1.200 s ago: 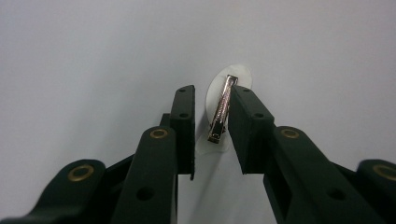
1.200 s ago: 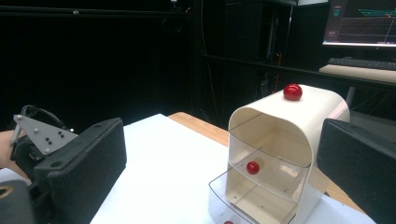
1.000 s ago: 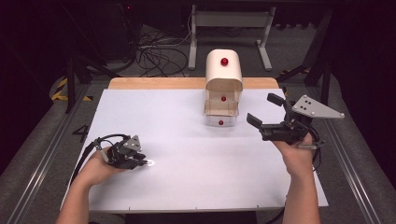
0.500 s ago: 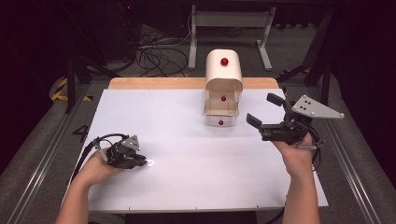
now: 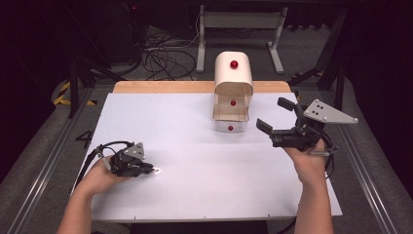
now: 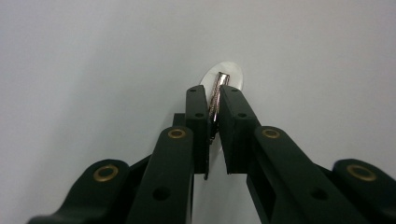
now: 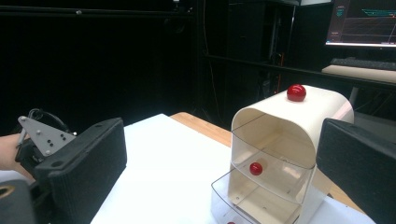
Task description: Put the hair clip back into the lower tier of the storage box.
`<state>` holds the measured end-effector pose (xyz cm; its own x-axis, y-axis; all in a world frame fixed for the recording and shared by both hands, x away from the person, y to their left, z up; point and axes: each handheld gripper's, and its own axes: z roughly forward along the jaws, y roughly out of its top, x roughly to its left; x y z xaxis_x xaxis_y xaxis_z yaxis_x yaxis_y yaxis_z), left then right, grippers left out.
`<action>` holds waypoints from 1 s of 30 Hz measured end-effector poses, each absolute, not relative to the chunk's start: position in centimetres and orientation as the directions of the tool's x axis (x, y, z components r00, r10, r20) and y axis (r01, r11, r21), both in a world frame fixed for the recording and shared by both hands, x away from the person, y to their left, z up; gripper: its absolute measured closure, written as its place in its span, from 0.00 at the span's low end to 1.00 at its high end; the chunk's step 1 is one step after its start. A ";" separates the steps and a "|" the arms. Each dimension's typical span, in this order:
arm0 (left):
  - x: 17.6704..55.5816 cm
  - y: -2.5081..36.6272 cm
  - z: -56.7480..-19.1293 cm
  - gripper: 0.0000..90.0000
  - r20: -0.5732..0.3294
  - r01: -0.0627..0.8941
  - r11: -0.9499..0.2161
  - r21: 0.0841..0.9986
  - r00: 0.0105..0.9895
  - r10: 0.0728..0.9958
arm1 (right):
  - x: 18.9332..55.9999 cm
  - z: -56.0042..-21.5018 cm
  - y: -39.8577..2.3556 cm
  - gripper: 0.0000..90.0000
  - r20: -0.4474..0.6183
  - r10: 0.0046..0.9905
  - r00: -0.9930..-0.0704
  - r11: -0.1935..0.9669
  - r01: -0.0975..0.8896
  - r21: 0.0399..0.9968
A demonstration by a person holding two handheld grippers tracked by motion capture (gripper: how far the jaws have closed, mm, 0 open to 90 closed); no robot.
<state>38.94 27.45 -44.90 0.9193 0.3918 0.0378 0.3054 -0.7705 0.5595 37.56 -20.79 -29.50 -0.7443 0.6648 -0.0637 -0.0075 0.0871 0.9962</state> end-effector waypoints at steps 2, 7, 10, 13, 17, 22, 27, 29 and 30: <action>38.9 27.3 -44.9 0.92 0.032 0.302 -0.773 0.559 0.923 0.384 | 37.6 -29.5 -20.8 0.03 -0.063 0.665 -0.745 0.086 -0.007 0.996; 38.8 27.3 -44.8 0.92 0.029 0.296 -0.768 0.567 0.925 0.378 | 37.4 -29.4 -20.8 0.03 -0.063 0.664 -0.745 0.086 -0.008 0.996; 38.7 27.4 -44.5 0.93 0.029 0.291 -0.748 0.596 0.924 0.382 | 37.5 -29.4 -20.8 0.03 -0.064 0.664 -0.745 0.085 -0.011 0.996; 38.7 27.4 -44.4 0.93 0.034 0.281 -0.742 0.609 0.925 0.378 | 37.5 -29.5 -20.7 0.03 -0.063 0.664 -0.745 0.088 -0.006 0.996; 38.6 27.5 -44.2 0.93 0.041 0.276 -0.732 0.623 0.923 0.383 | 37.5 -29.5 -20.7 0.03 -0.062 0.663 -0.746 0.087 -0.006 0.996; 38.6 27.5 -43.9 0.93 0.044 0.265 -0.700 0.664 0.920 0.390 | 37.5 -29.5 -20.8 0.03 -0.063 0.663 -0.746 0.086 -0.007 0.996; 38.6 27.4 -43.7 0.93 0.043 0.271 -0.663 0.698 0.908 0.416 | 37.6 -29.5 -20.7 0.03 -0.062 0.662 -0.747 0.087 -0.006 0.996; 38.6 27.2 -43.7 0.93 0.045 0.266 -0.657 0.706 0.908 0.416 | 37.6 -29.5 -20.7 0.03 -0.062 0.661 -0.748 0.087 -0.006 0.996; 38.5 27.1 -43.7 0.93 0.045 0.266 -0.653 0.709 0.907 0.418 | 37.6 -29.5 -20.7 0.03 -0.061 0.661 -0.748 0.086 -0.005 0.996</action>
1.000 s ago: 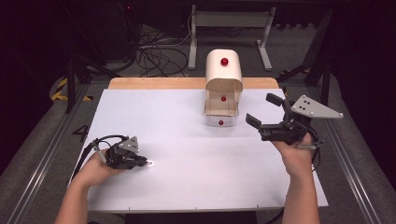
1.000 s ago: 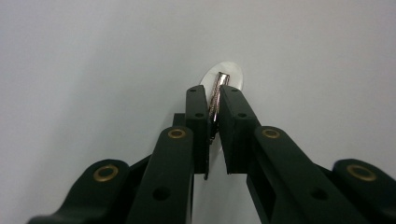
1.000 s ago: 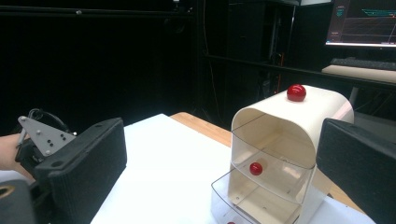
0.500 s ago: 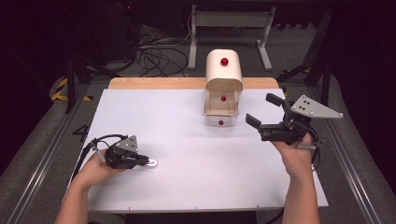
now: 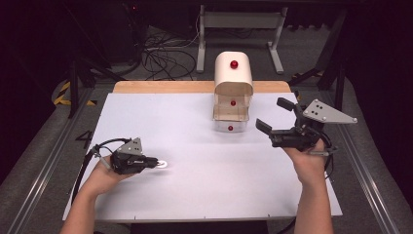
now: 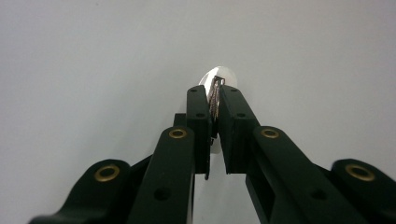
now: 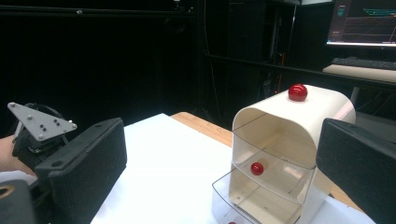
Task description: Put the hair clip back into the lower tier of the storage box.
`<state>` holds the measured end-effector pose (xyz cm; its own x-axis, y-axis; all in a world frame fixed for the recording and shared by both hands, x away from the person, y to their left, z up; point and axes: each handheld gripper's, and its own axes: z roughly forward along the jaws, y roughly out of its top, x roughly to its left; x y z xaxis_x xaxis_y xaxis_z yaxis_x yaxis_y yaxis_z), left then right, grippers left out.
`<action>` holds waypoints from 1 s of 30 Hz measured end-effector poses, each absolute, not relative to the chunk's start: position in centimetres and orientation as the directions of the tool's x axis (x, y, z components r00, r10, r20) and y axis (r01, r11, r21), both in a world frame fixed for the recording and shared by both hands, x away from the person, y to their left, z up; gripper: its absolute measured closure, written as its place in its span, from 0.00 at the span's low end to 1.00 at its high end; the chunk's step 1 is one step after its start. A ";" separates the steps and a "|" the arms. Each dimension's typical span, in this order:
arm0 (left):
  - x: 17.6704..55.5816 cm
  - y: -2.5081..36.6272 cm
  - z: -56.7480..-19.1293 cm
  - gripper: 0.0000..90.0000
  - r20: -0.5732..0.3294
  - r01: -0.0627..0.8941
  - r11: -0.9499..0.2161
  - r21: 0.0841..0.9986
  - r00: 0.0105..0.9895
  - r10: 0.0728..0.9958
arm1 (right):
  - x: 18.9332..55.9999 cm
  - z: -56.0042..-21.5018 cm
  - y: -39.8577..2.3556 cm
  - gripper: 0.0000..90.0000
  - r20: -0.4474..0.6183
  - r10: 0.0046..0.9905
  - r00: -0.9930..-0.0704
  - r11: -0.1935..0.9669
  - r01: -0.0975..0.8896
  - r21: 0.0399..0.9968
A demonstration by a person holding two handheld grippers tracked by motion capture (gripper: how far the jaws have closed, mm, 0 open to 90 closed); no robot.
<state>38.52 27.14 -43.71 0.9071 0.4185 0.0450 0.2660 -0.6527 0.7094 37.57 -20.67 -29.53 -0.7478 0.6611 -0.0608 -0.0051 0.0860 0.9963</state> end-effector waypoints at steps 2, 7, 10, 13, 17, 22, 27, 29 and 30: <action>38.5 27.0 -43.7 0.93 0.049 0.262 -0.647 0.716 0.906 0.421 | 37.6 -29.5 -20.7 0.03 -0.062 0.661 -0.748 0.086 -0.006 0.996; 38.4 26.6 -43.5 0.93 0.046 0.255 -0.609 0.751 0.900 0.433 | 37.6 -29.6 -20.6 0.03 -0.056 0.661 -0.748 0.083 -0.002 0.997; 38.4 26.5 -43.4 0.93 0.045 0.255 -0.587 0.768 0.894 0.447 | 37.6 -29.6 -20.6 0.03 -0.054 0.661 -0.749 0.082 0.000 0.997; 38.3 26.4 -43.3 0.93 0.046 0.256 -0.579 0.774 0.890 0.454 | 37.6 -29.6 -20.7 0.03 -0.057 0.662 -0.747 0.084 -0.001 0.996; 38.3 26.2 -43.0 0.93 0.065 0.252 -0.574 0.779 0.878 0.474 | 37.6 -29.5 -20.8 0.03 -0.058 0.661 -0.748 0.084 -0.003 0.996; 38.0 25.7 -42.4 0.93 0.083 0.239 -0.561 0.793 0.868 0.489 | 37.5 -29.5 -20.8 0.03 -0.057 0.661 -0.748 0.082 -0.004 0.997; 37.9 25.2 -41.7 0.93 0.100 0.227 -0.555 0.800 0.862 0.496 | 37.5 -29.5 -20.8 0.03 -0.057 0.660 -0.749 0.079 -0.007 0.997; 37.9 25.1 -41.4 0.93 0.100 0.222 -0.549 0.806 0.862 0.496 | 37.4 -29.4 -20.8 0.03 -0.058 0.657 -0.751 0.077 -0.010 0.997; 37.9 25.0 -41.2 0.93 0.105 0.220 -0.547 0.808 0.860 0.500 | 37.4 -29.4 -20.8 0.03 -0.057 0.658 -0.750 0.076 -0.009 0.997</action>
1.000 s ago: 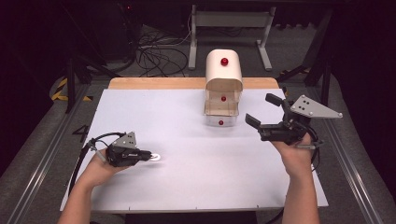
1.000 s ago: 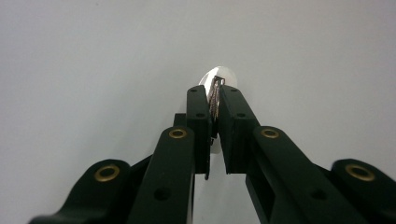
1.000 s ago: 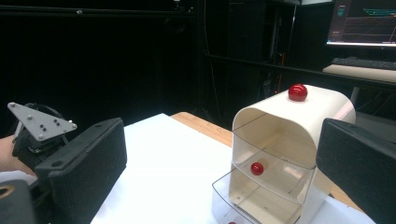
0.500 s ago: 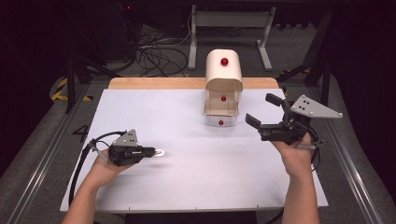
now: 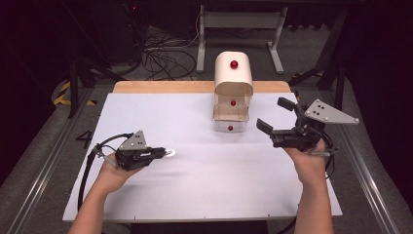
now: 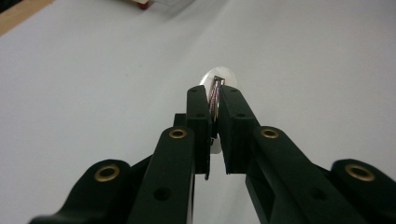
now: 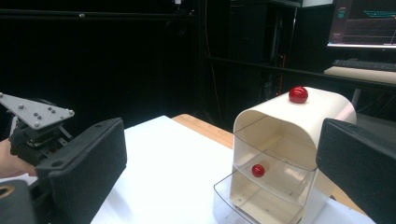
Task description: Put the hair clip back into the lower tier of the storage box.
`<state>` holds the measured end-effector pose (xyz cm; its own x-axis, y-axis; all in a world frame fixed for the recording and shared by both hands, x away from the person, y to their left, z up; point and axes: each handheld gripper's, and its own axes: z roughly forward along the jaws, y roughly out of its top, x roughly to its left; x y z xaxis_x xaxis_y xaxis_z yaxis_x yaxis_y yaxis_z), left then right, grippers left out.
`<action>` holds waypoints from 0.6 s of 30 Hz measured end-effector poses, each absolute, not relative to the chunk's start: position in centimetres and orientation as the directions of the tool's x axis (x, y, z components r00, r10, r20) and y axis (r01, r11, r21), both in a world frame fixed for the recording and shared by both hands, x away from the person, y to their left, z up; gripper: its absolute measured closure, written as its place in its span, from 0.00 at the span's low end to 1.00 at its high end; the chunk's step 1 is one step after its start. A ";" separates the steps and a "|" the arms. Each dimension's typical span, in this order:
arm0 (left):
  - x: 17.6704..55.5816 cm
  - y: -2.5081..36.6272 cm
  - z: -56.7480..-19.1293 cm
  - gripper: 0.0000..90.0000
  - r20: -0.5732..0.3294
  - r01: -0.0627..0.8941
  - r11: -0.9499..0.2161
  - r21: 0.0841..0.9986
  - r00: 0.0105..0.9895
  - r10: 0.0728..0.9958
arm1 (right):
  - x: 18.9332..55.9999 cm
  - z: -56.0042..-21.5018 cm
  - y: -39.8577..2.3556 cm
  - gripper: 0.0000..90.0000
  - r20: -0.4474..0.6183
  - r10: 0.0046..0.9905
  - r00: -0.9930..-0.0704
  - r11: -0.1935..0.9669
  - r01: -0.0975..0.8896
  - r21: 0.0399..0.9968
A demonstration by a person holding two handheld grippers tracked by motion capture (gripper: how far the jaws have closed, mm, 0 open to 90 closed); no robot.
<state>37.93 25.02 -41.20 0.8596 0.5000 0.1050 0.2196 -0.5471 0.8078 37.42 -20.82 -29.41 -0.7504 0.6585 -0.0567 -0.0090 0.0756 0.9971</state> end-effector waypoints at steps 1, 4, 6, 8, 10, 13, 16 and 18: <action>38.0 25.0 -41.0 0.93 0.104 0.218 -0.542 0.811 0.860 0.500 | 37.4 -29.4 -20.8 0.03 -0.057 0.658 -0.750 0.076 -0.009 0.997; 38.1 24.9 -40.6 0.93 0.112 0.209 -0.539 0.816 0.858 0.501 | 37.4 -29.4 -20.9 0.03 -0.058 0.658 -0.750 0.074 -0.012 0.997; 38.2 24.8 -40.4 0.93 0.111 0.208 -0.535 0.819 0.857 0.503 | 37.4 -29.4 -20.9 0.03 -0.049 0.661 -0.749 0.068 -0.006 0.998; 38.2 24.8 -40.1 0.93 0.117 0.202 -0.533 0.822 0.855 0.505 | 37.4 -29.4 -20.9 0.03 -0.055 0.661 -0.749 0.073 -0.008 0.997; 38.3 24.7 -39.9 0.93 0.118 0.200 -0.530 0.824 0.855 0.506 | 37.4 -29.4 -20.9 0.03 -0.056 0.660 -0.749 0.072 -0.011 0.997; 38.3 24.5 -39.6 0.93 0.120 0.193 -0.523 0.830 0.854 0.507 | 37.4 -29.4 -20.8 0.03 -0.056 0.660 -0.749 0.075 -0.009 0.997; 38.5 24.2 -39.4 0.93 0.122 0.192 -0.528 0.827 0.855 0.504 | 37.4 -29.4 -20.8 0.03 -0.057 0.660 -0.749 0.074 -0.010 0.997; 38.5 23.9 -39.3 0.93 0.128 0.189 -0.532 0.826 0.855 0.503 | 37.4 -29.4 -20.9 0.03 -0.056 0.659 -0.750 0.072 -0.011 0.997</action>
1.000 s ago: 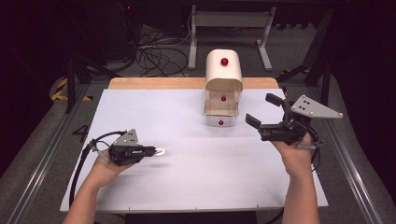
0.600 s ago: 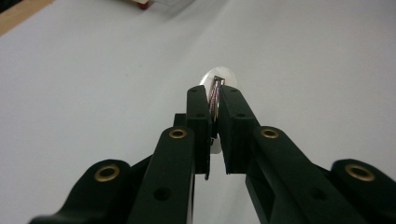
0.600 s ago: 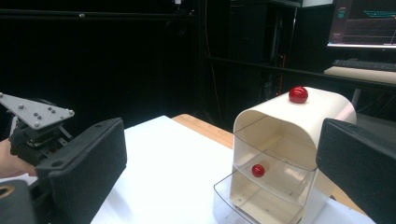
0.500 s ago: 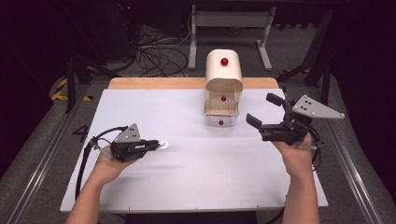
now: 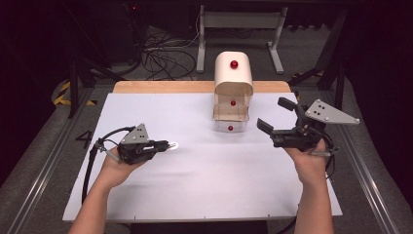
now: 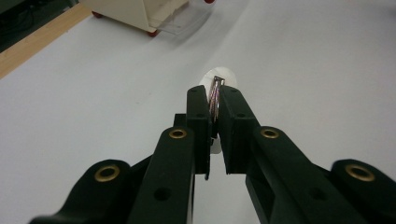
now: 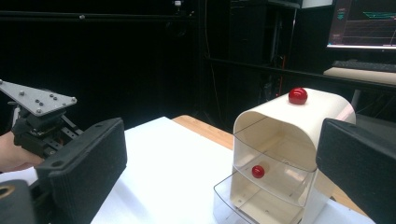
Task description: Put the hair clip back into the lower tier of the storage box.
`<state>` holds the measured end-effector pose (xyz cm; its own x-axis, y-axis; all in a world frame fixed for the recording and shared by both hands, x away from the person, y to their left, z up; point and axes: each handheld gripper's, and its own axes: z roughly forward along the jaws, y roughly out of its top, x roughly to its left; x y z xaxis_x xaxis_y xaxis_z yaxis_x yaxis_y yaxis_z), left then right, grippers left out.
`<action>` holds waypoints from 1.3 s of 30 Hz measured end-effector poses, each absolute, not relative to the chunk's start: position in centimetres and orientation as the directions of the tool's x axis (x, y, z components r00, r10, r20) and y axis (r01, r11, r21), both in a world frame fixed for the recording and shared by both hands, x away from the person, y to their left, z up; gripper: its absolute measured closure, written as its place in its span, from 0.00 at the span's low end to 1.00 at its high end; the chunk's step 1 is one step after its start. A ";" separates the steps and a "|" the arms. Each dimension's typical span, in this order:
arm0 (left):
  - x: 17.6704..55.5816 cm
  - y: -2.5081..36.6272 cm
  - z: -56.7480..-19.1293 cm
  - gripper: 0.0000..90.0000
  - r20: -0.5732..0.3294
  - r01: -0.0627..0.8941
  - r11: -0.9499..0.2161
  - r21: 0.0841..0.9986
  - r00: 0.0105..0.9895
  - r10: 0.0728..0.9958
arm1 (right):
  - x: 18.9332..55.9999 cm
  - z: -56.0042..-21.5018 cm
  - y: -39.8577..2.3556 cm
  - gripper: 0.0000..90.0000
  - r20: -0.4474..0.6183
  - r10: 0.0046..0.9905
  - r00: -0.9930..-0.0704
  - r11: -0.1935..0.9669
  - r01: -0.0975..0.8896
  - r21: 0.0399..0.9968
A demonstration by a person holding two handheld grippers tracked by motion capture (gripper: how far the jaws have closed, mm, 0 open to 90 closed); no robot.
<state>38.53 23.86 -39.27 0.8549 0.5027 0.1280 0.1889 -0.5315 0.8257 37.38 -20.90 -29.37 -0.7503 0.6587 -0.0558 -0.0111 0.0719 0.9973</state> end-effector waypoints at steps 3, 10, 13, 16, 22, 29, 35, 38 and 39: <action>38.6 23.4 -39.0 0.93 0.132 0.185 -0.533 0.826 0.855 0.502 | 37.3 -29.3 -21.0 0.03 -0.055 0.660 -0.750 0.069 -0.013 0.998; 39.1 22.7 -38.3 0.93 0.139 0.173 -0.533 0.829 0.858 0.495 | 37.4 -29.3 -21.0 0.03 -0.051 0.654 -0.755 0.060 -0.016 0.998; 39.3 22.5 -38.1 0.93 0.136 0.173 -0.524 0.834 0.856 0.499 | 37.3 -29.3 -21.0 0.03 -0.047 0.651 -0.757 0.057 -0.013 0.998; 39.5 22.2 -37.9 0.93 0.131 0.173 -0.515 0.840 0.856 0.501 | 37.3 -29.3 -21.0 0.03 -0.047 0.650 -0.759 0.055 -0.015 0.998; 39.9 21.7 -37.5 0.93 0.128 0.169 -0.503 0.847 0.855 0.502 | 37.3 -29.3 -21.1 0.03 -0.043 0.649 -0.759 0.046 -0.017 0.999; 40.3 21.1 -37.0 0.93 0.130 0.163 -0.499 0.851 0.856 0.500 | 37.3 -29.3 -21.2 0.03 -0.041 0.649 -0.760 0.043 -0.017 0.999; 40.6 20.5 -36.7 0.93 0.131 0.158 -0.492 0.856 0.855 0.502 | 37.2 -29.2 -21.4 0.03 -0.039 0.653 -0.756 0.039 -0.018 0.999; 40.8 20.3 -36.6 0.93 0.136 0.155 -0.488 0.859 0.849 0.510 | 37.2 -29.2 -21.5 0.03 -0.042 0.653 -0.756 0.038 -0.023 0.999; 40.9 20.2 -36.6 0.93 0.129 0.162 -0.484 0.860 0.849 0.513 | 37.2 -29.2 -21.5 0.03 -0.042 0.653 -0.756 0.037 -0.023 0.999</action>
<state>40.86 20.17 -36.63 0.8489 0.5126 0.1290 0.1619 -0.4844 0.8597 37.21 -21.49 -29.17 -0.7563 0.6529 -0.0415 -0.0225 0.0374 0.9990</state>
